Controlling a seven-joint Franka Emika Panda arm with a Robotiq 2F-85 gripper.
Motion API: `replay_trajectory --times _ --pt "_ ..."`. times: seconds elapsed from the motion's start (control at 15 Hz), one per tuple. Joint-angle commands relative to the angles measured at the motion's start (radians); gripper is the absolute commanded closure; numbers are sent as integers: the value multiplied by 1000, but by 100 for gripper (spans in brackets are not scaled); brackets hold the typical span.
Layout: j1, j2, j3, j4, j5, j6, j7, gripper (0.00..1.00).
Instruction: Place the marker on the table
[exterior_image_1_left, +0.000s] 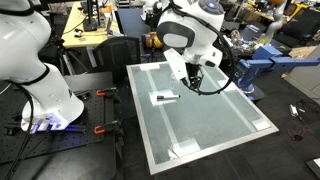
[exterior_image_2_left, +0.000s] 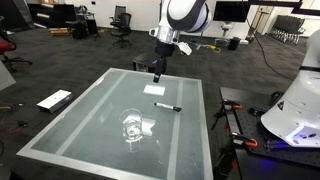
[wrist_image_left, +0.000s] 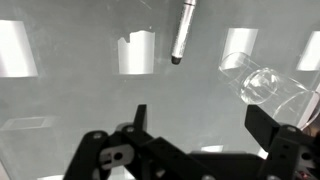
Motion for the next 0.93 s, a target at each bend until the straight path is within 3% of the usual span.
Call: replay_trajectory --times 0.0,0.33,0.4,0.87 --pt "32 -136 -7 -86 -88 25 107 0" --pt "72 -228 -7 -135 -150 64 157 0" --pt "68 -170 -20 -79 -128 19 129 0" --pt "85 -205 -24 -108 -132 32 132 0"
